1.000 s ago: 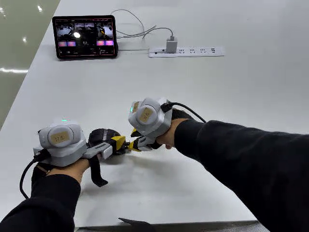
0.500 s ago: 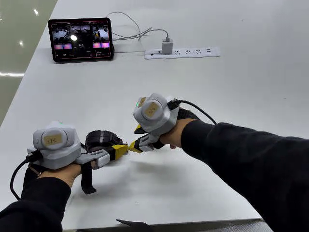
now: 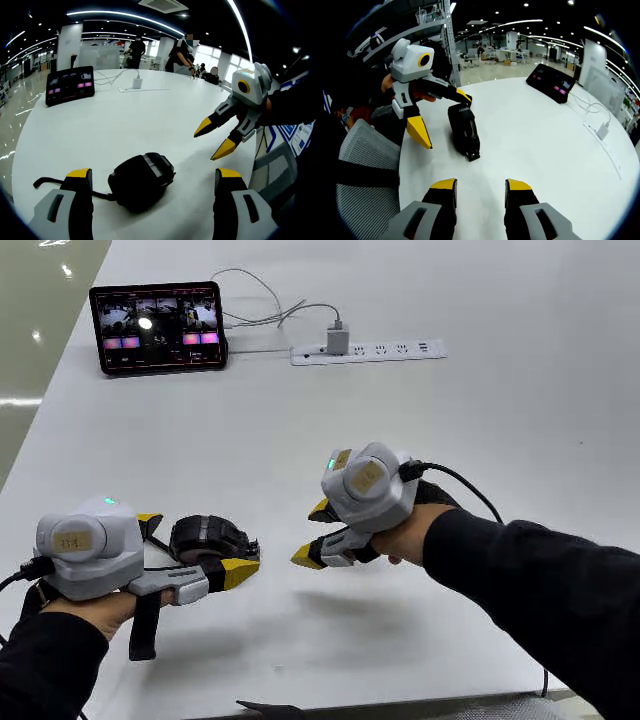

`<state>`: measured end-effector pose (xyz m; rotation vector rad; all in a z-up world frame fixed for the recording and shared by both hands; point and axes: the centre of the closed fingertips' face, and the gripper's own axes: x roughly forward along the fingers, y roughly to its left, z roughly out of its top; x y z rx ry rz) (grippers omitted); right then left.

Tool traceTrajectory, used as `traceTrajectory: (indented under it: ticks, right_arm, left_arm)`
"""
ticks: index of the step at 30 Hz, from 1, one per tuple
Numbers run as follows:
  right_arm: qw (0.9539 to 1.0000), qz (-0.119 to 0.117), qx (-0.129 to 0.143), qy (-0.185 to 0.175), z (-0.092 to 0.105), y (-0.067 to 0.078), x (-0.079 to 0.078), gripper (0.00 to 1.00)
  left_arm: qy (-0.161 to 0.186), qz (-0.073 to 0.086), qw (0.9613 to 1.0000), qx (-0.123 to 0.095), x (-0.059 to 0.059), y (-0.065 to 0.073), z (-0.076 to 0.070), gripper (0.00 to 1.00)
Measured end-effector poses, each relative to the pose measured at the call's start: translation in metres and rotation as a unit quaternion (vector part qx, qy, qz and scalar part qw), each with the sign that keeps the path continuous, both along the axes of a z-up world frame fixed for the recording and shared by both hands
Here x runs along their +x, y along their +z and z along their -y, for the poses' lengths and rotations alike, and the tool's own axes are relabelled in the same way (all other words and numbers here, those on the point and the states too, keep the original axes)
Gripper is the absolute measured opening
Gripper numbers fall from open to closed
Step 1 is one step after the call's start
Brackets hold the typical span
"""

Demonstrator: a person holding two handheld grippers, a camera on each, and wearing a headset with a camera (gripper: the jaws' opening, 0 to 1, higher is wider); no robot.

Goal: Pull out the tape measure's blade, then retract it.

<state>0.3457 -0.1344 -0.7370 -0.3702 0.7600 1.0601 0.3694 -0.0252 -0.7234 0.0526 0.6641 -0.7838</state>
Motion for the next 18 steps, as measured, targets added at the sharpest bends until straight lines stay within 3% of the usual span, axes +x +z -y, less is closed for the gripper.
traceTrajectory:
  ticks: [12,15,18]
  right_arm:
    - [0.9991,0.011,0.011,-0.038,0.045,0.01,-0.005,0.44]
    - [0.999,0.024,-0.009,-0.035,0.058,0.007,-0.008,0.47]
    - [0.9991,0.024,-0.008,-0.034,0.065,0.007,-0.013,0.48]
  left_arm:
    - [-0.027,0.005,0.9993,0.027,-0.001,-0.002,-0.009,0.99]
    - [-0.036,0.004,0.9986,0.038,-0.002,-0.005,-0.012,0.99]
    - [-0.042,0.007,0.9983,0.038,-0.002,-0.003,-0.012,0.99]
